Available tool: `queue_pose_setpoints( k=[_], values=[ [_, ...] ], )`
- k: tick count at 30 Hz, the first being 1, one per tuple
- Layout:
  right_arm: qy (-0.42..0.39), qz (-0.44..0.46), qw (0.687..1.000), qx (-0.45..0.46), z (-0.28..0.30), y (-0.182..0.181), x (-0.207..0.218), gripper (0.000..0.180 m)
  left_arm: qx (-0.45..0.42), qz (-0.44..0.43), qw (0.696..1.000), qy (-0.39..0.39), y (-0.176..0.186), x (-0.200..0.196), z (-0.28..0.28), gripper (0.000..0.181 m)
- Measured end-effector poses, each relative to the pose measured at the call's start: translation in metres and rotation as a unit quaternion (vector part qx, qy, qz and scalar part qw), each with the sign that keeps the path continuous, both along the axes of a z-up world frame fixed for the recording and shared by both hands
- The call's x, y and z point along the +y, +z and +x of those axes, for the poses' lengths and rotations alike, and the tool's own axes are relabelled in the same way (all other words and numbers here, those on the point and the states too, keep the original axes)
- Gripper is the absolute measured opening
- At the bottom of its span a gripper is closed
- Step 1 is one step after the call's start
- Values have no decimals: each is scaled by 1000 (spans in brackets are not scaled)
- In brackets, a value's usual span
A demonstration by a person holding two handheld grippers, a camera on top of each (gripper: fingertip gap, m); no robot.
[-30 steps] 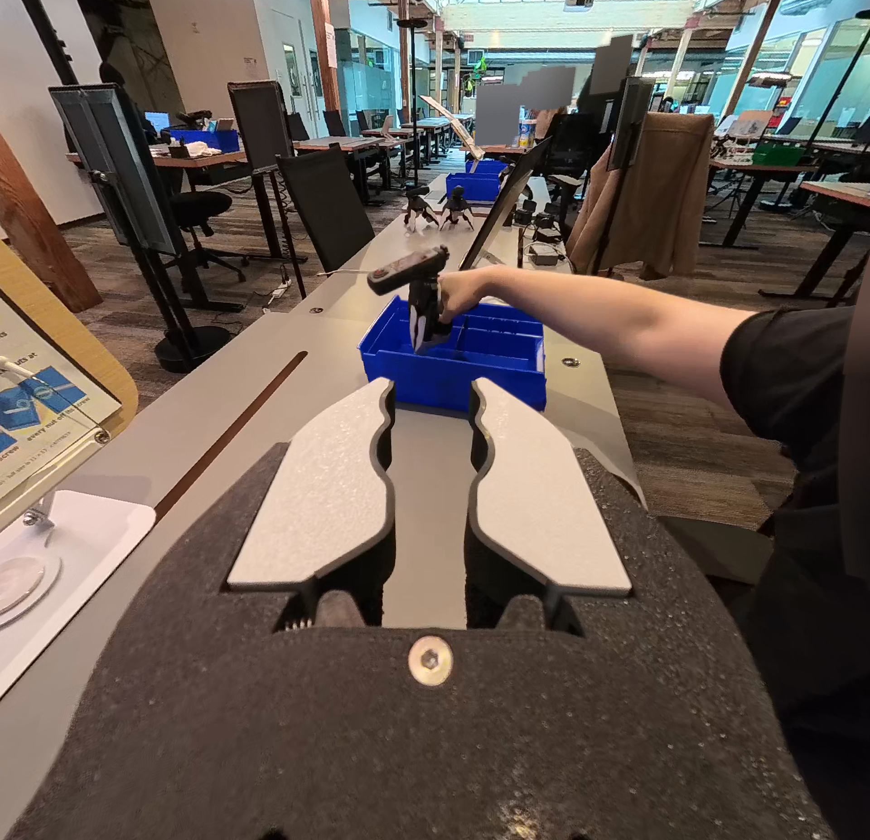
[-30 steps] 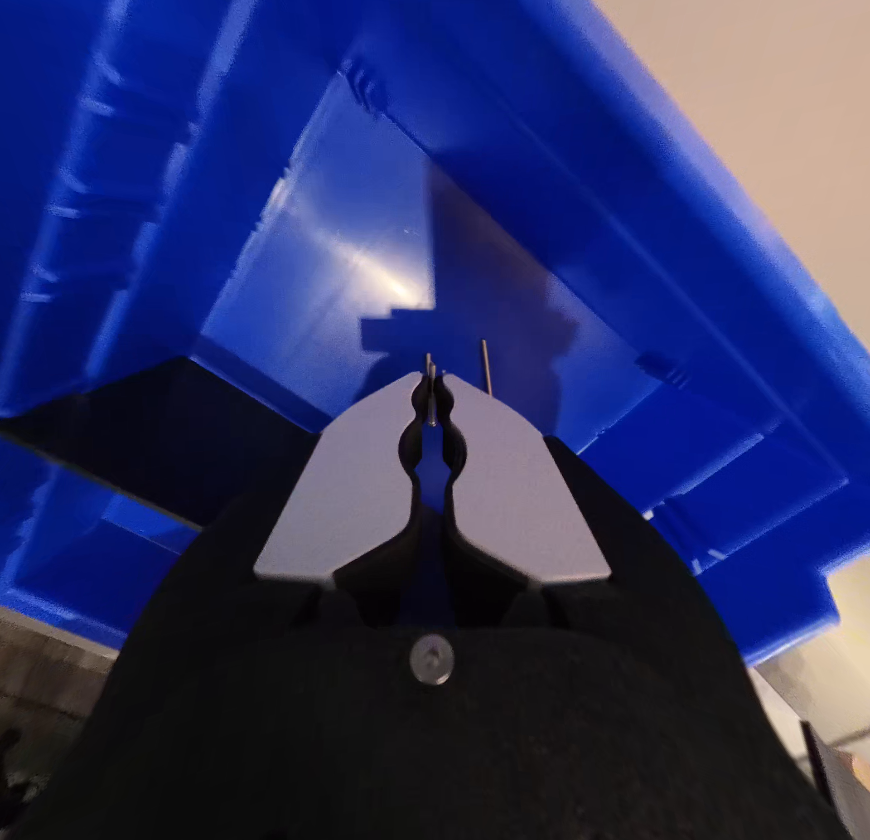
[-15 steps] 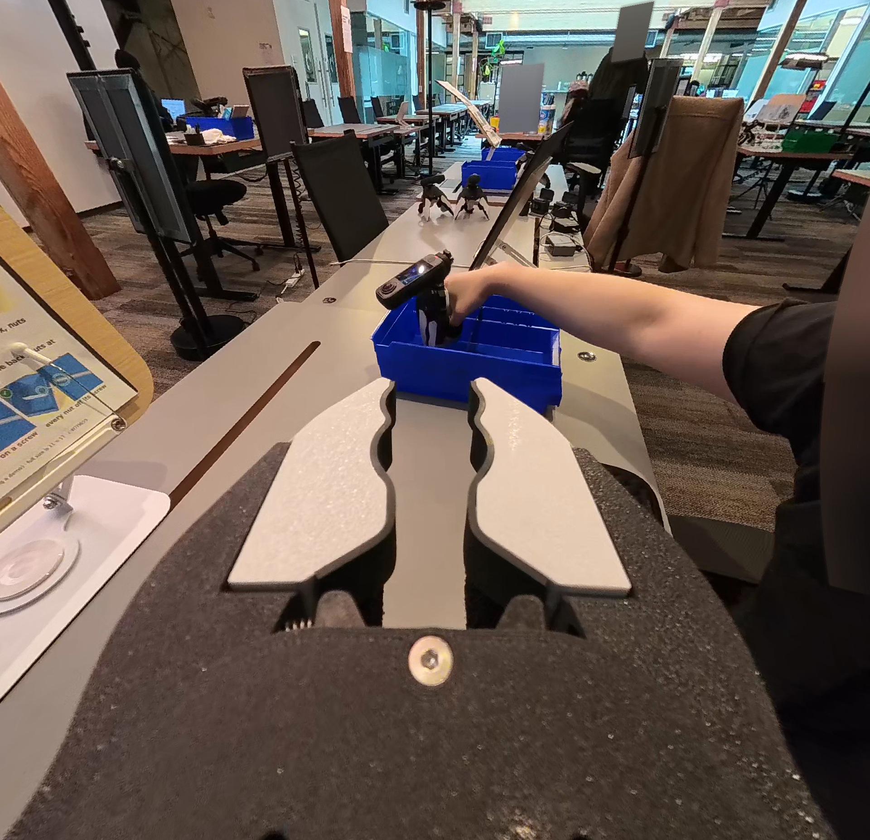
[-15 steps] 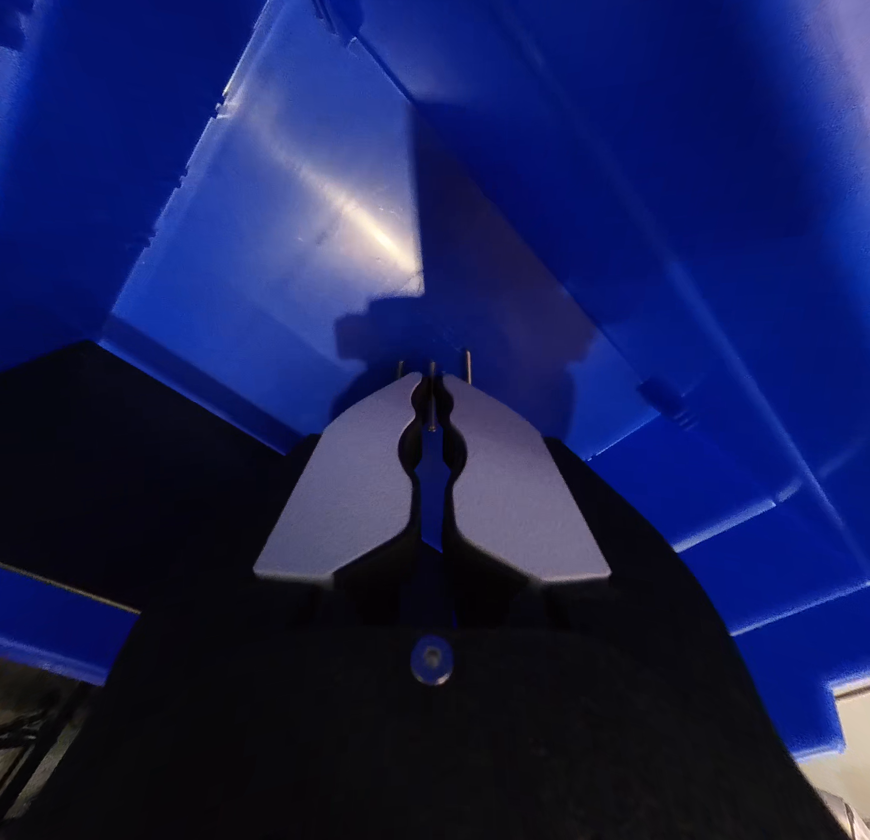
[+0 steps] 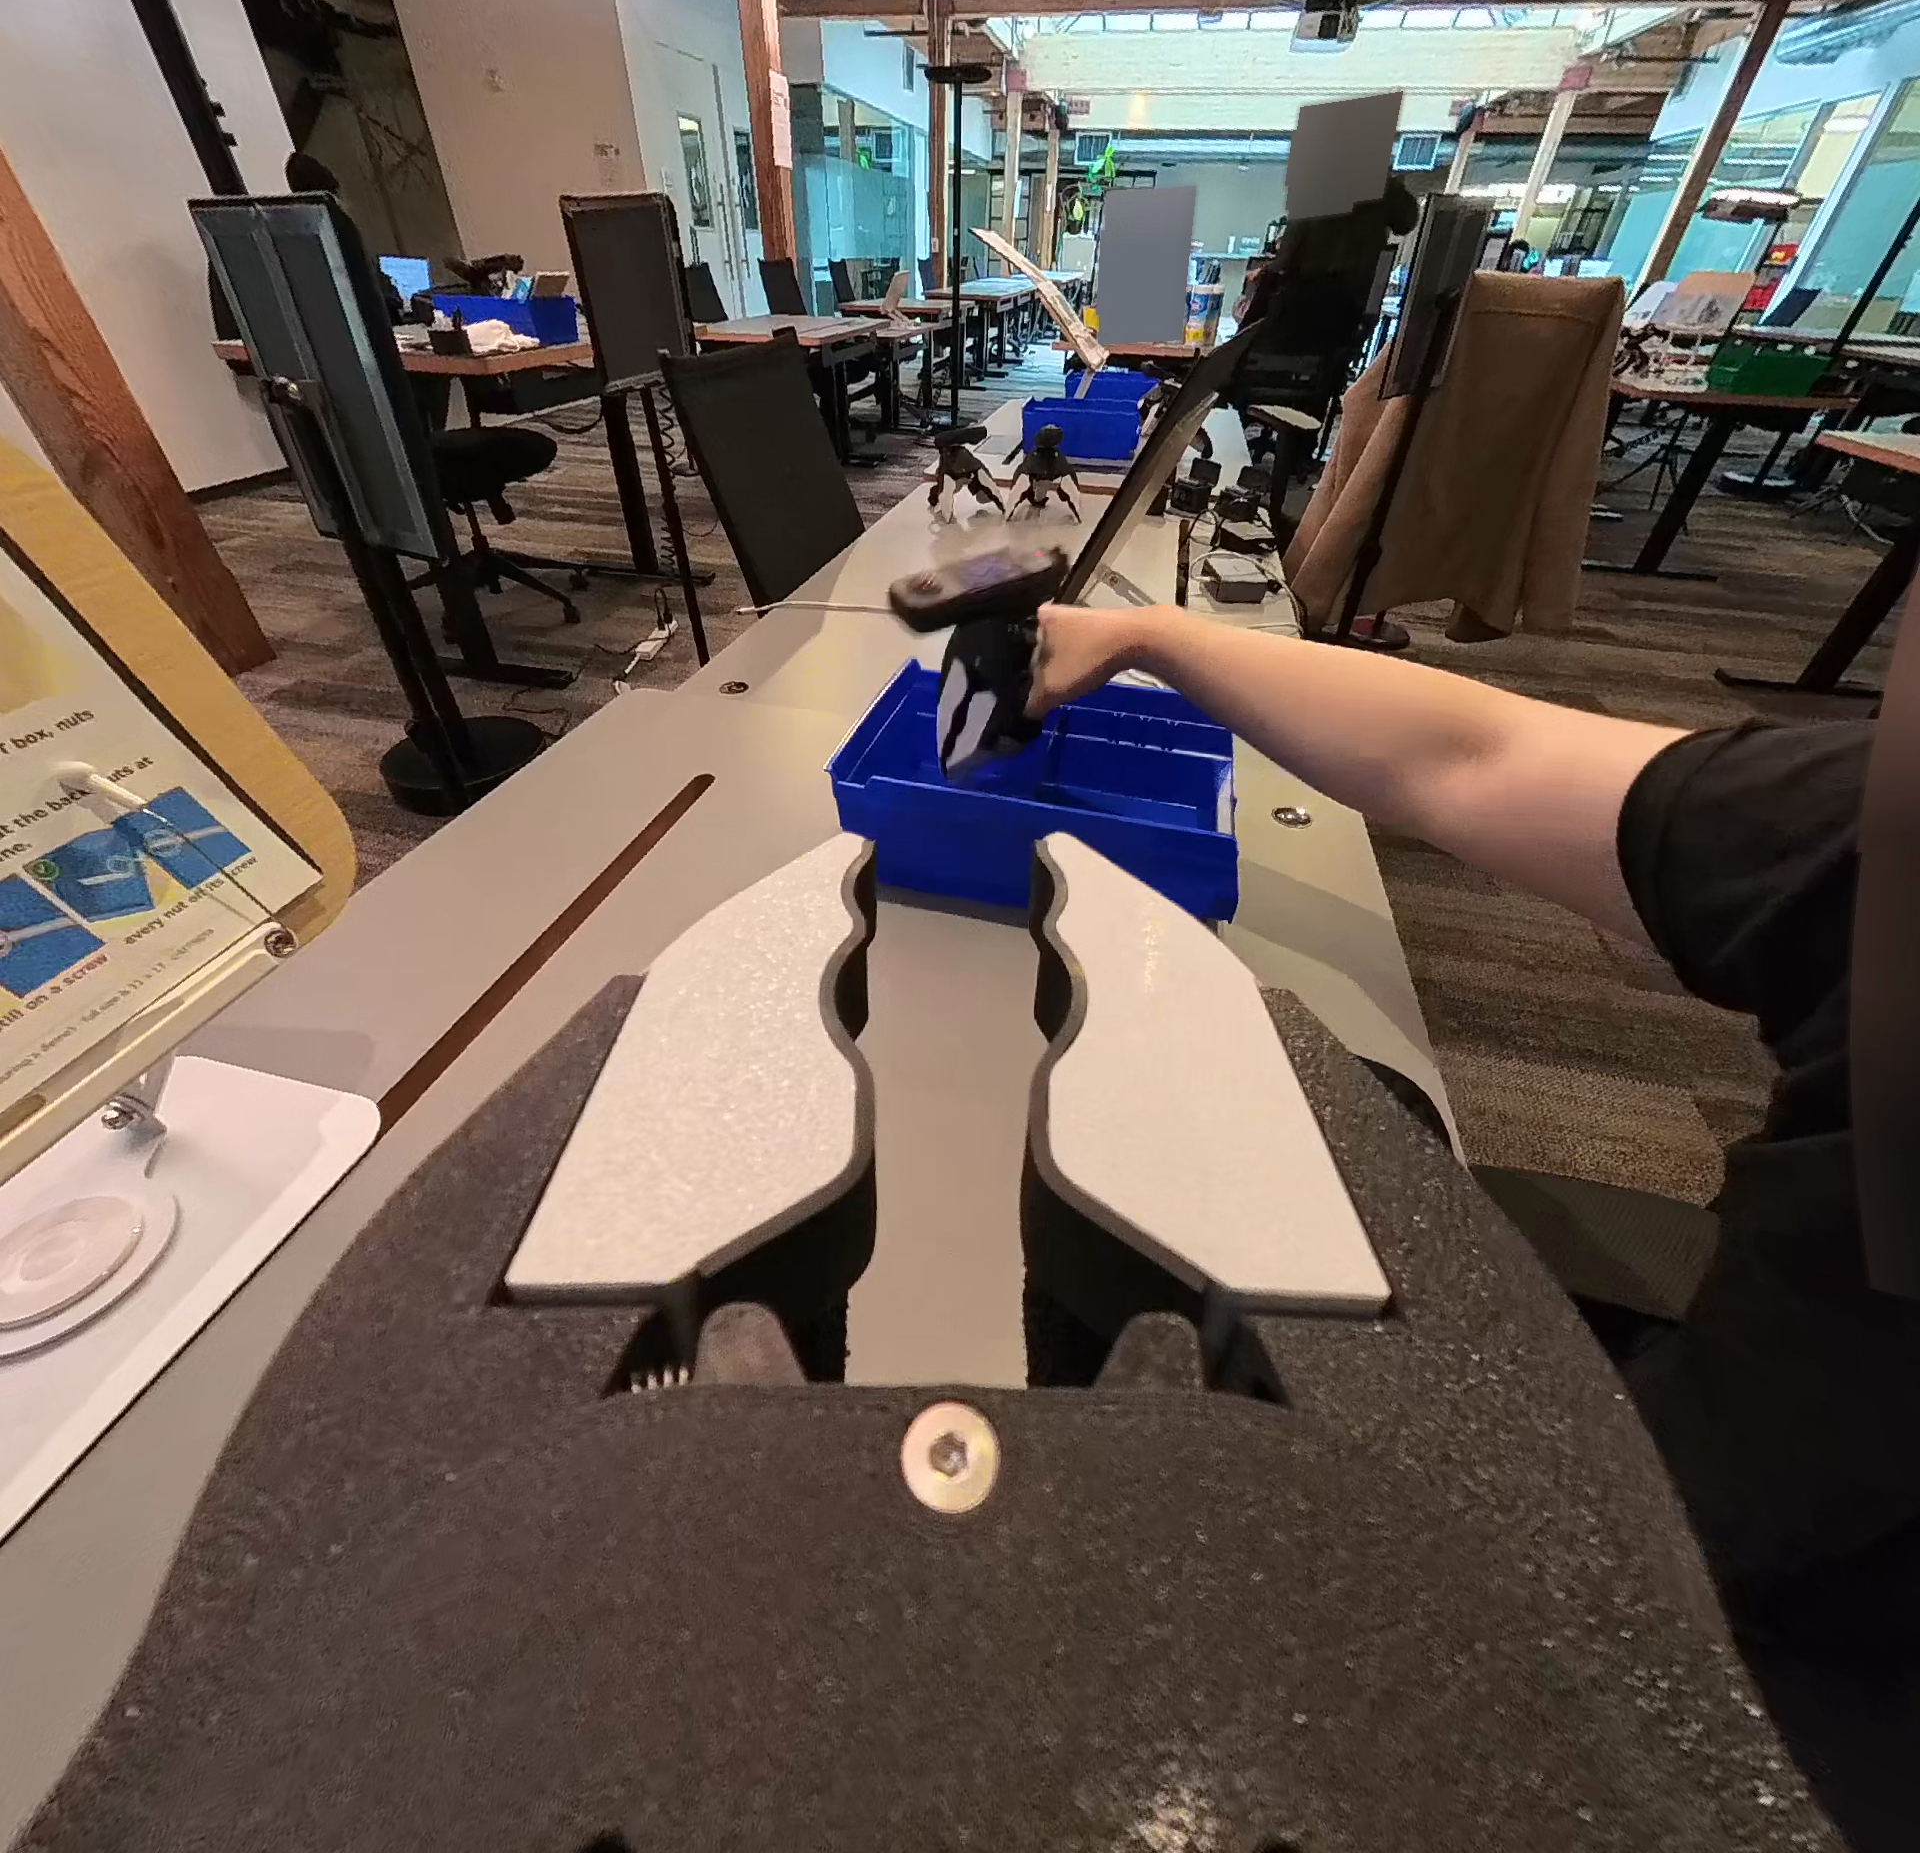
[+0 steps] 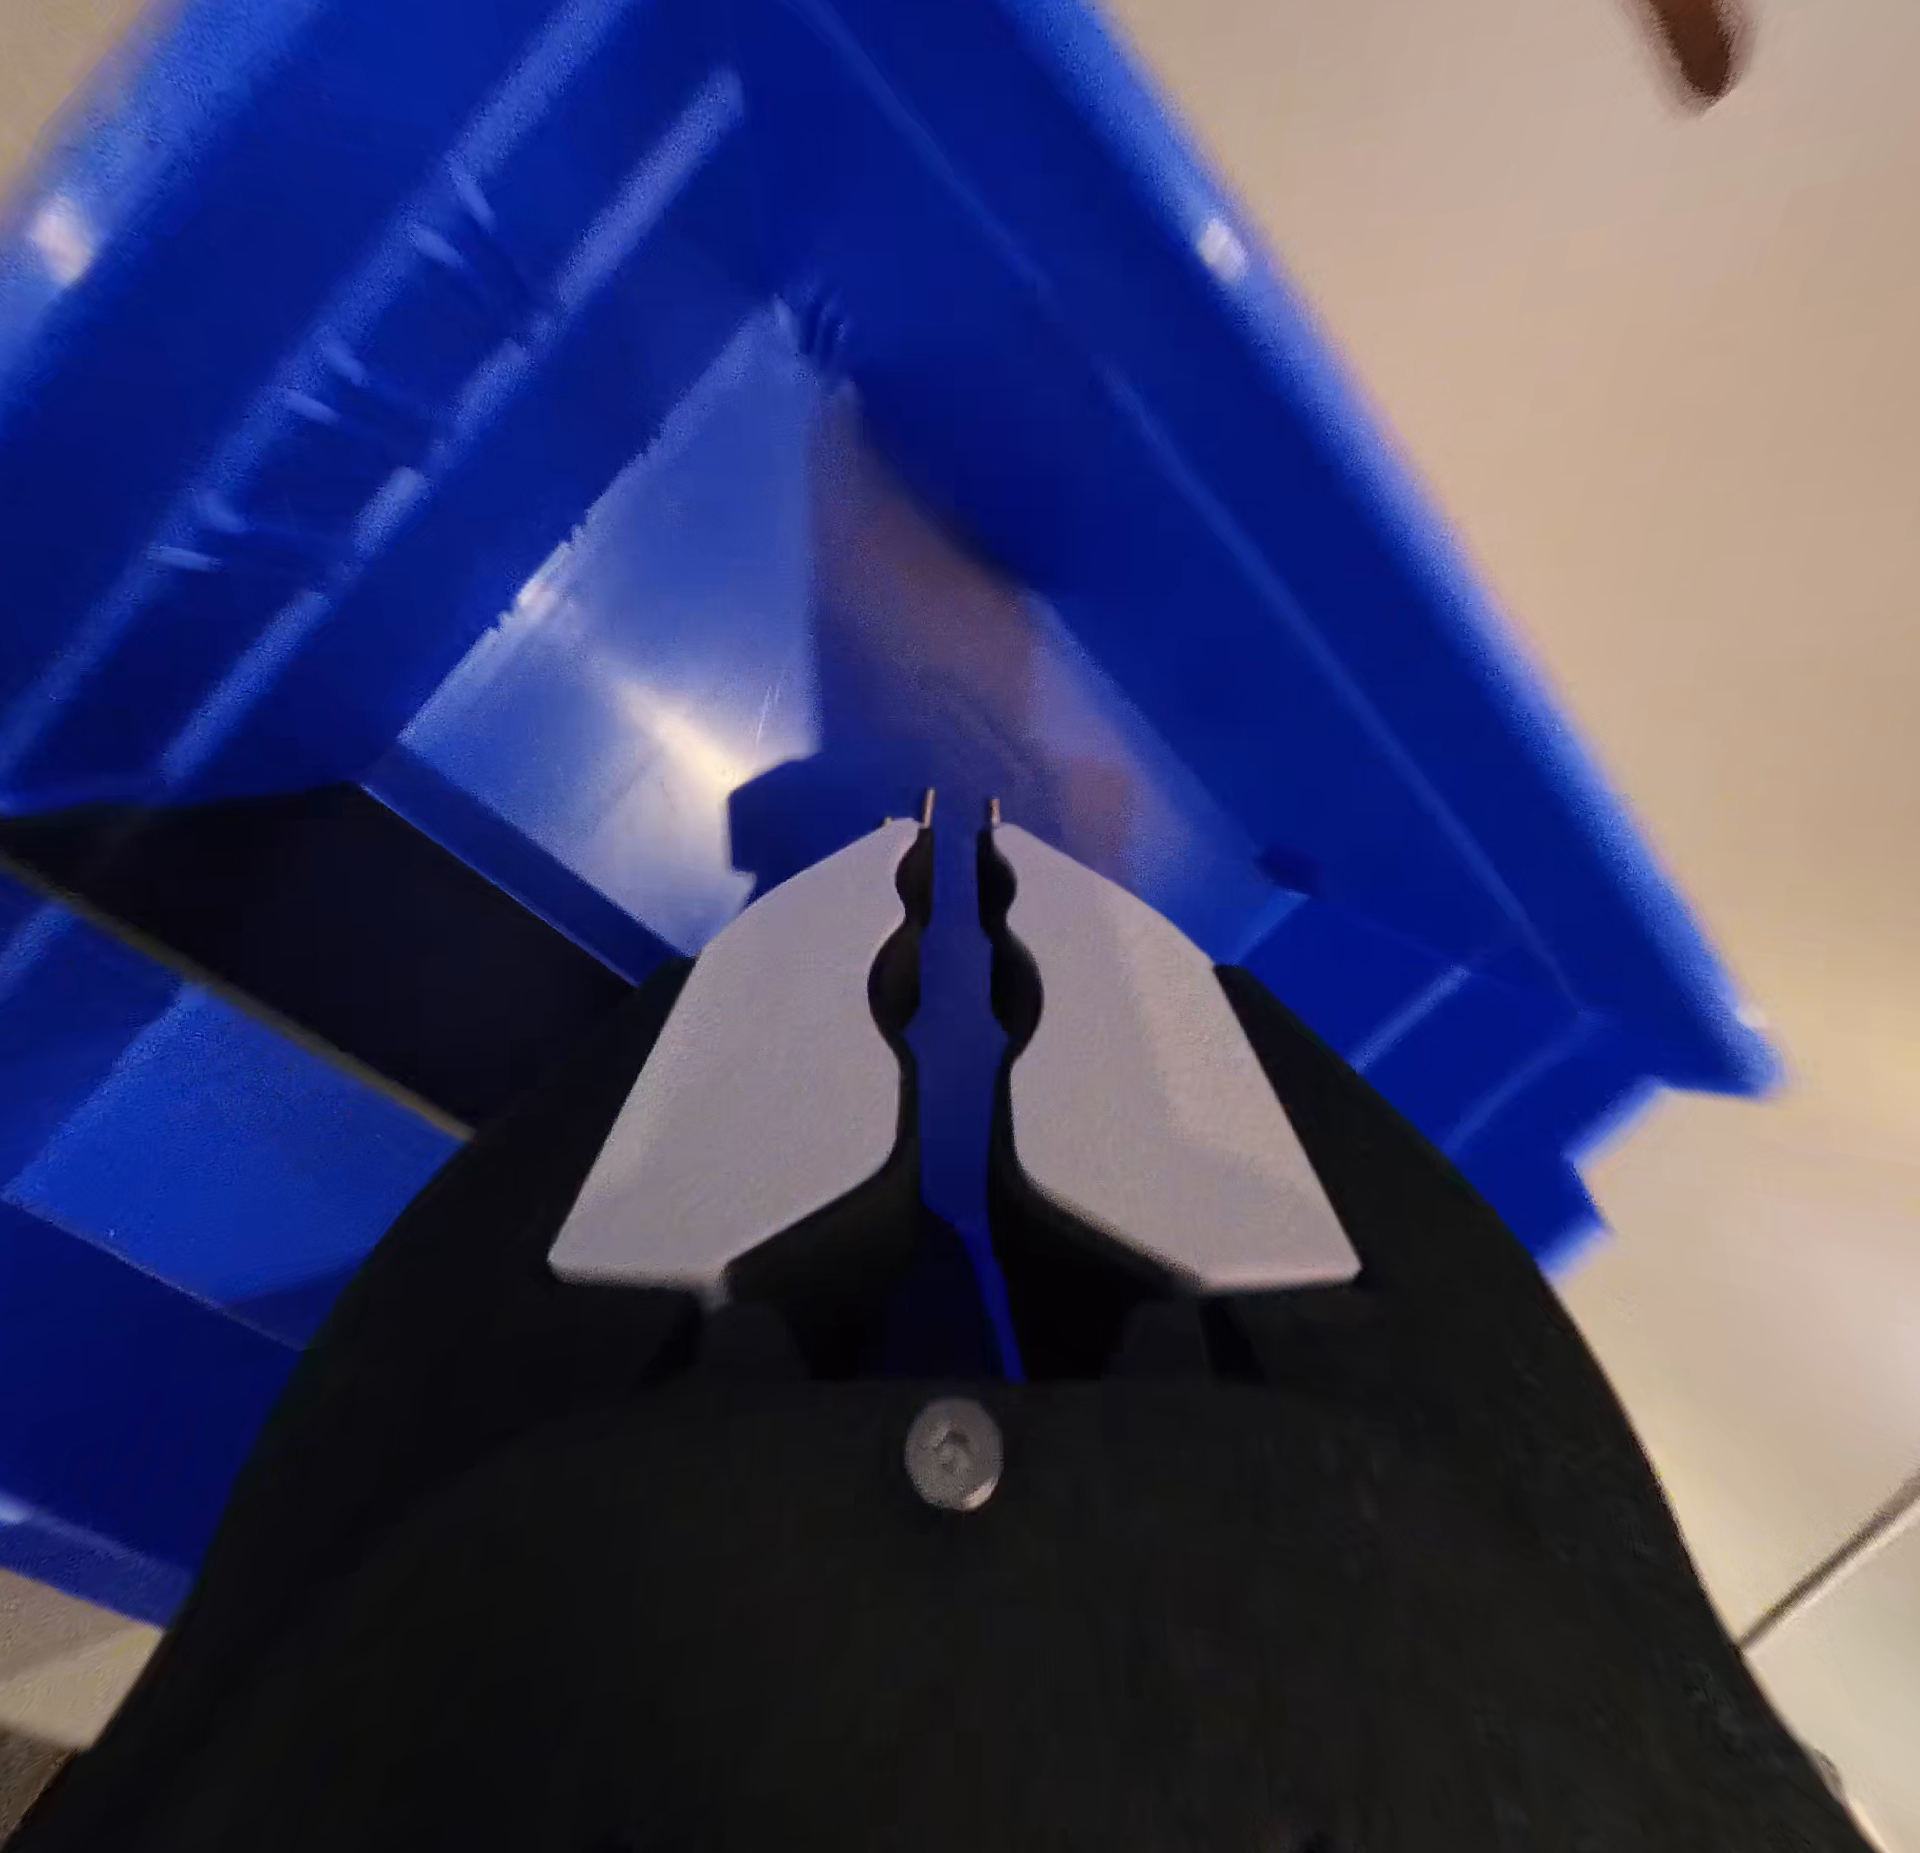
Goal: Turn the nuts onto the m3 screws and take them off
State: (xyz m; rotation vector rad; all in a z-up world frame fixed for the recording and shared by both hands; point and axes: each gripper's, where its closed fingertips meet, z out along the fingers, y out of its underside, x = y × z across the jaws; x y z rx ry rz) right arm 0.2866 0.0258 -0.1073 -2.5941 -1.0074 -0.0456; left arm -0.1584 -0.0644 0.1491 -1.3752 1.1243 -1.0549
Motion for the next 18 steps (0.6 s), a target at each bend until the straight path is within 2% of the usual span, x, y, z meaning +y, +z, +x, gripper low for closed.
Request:
queue_pose_setpoints(
  k=[4, 11, 15, 18],
  values=[
    [-10, 144, 989, 12, -17, 74, 5, 7, -5, 0, 1000, -2, 2, -1, -1, 28],
    [-14, 354, 934, 53, -100, 208, -8, 11, -4, 4, 1000, 10, 2, 2, 1, 28],
    [25, 412, 896, 161, -183, 256, -21, 12, 4, 17, 999, 34, 2, 6, -1, 28],
    [68, 444, 855, 257, -242, 285, -34, 13, 4, 23, 999, 46, 3, 8, -3, 28]
  ],
)
